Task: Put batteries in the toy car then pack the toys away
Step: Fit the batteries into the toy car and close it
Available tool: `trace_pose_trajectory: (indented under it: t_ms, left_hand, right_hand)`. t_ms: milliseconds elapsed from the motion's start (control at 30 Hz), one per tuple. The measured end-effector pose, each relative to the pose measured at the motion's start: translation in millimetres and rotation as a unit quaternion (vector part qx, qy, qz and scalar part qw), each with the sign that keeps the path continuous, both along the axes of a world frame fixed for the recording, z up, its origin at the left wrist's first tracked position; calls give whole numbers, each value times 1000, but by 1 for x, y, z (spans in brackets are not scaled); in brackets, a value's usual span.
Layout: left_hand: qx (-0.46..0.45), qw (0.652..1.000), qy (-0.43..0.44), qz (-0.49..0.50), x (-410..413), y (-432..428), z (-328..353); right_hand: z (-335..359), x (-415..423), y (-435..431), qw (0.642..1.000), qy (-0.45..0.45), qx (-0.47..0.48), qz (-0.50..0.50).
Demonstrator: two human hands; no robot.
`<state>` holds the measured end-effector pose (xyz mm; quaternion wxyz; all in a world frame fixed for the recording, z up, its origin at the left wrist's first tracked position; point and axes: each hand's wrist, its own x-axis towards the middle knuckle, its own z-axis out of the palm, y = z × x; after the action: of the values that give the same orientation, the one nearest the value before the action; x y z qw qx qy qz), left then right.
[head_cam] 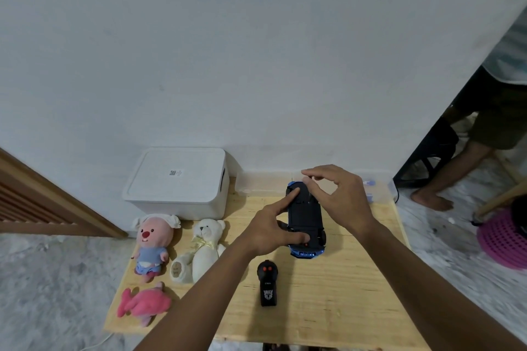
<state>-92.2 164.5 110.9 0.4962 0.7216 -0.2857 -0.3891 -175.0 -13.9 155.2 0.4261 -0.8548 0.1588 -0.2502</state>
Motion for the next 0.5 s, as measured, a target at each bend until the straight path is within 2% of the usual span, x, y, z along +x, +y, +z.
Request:
trace_pose_trajectory:
  t_ms: [133,300,500]
  left_hand:
    - [5,1000,-4,-2,-2,0,-2]
    - [2,1000,-2,-4,-5,-1,-2]
    - [0,1000,-1,-4,-6,-2,-3]
  right_hand:
    - [1,-1,0,1000,10,18,-6]
    - [1,-4,1,1000,9,-15,18]
    - [2,-6,2,999,25,25,-2]
